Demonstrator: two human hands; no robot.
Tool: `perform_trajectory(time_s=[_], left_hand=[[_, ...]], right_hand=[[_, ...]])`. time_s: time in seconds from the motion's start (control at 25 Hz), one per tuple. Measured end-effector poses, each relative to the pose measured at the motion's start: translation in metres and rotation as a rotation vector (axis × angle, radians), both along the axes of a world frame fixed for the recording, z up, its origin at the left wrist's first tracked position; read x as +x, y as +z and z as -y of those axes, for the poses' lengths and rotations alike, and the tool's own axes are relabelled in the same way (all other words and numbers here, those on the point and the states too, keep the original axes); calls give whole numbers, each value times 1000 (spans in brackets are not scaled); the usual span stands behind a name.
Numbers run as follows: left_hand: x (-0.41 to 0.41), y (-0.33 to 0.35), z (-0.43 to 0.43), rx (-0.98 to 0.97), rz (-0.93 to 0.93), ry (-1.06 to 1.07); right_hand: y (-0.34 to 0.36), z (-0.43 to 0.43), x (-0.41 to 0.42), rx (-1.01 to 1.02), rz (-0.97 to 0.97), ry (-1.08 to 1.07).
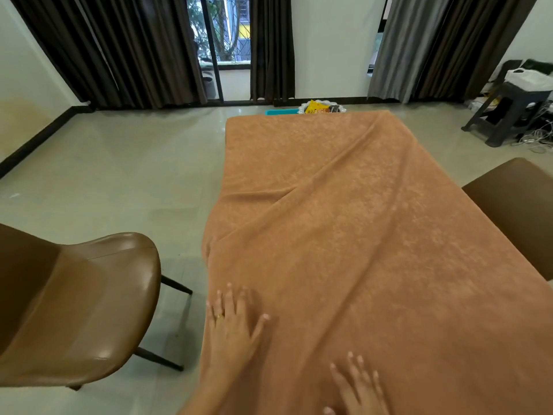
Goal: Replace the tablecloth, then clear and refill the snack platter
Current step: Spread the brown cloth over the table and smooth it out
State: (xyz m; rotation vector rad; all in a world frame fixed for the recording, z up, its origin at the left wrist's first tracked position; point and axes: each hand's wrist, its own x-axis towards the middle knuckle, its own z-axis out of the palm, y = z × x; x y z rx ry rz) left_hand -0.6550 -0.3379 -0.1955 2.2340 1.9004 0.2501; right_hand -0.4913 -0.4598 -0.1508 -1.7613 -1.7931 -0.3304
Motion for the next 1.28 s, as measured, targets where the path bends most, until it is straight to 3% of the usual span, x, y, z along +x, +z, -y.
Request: perform_trajectory(time_s=[0.12, 0.24, 0.32, 0.4, 0.52, 0.6, 0.72, 0.88, 1.04, 1.16, 1.28], left_hand=[[-14, -13, 74, -125, -78, -41], [-34, -16, 76, -153, -102, -100], [-39, -10, 59, -201, -103, -41], [-26, 2, 71, -191, -155, 44], [-10, 19, 136, -171, -62, 44], [-10, 24, 190, -239, 5, 93], [-18, 9, 244, -360, 13, 174], [-36, -14, 248, -310, -43, 154], [-50, -17, 229, -307, -30, 130], [-49, -9, 246, -229, 40, 274], [-36, 1, 293, -130, 131, 473]], right_hand=[[-37, 67, 21, -181, 7, -168], [-83, 109, 29, -548, 35, -249], [-76, 102, 14, -665, -78, -243], [-61, 102, 13, -650, -90, -191], [-49, 134, 51, -599, -107, -137], [-53, 170, 85, -569, -59, -302], [-62, 216, 97, -696, -114, -481], [-70, 218, 59, -754, -231, -514], [-68, 218, 56, -758, -187, -409], [-52, 236, 137, -670, -140, -337], [-40, 258, 272, -673, -199, -544]])
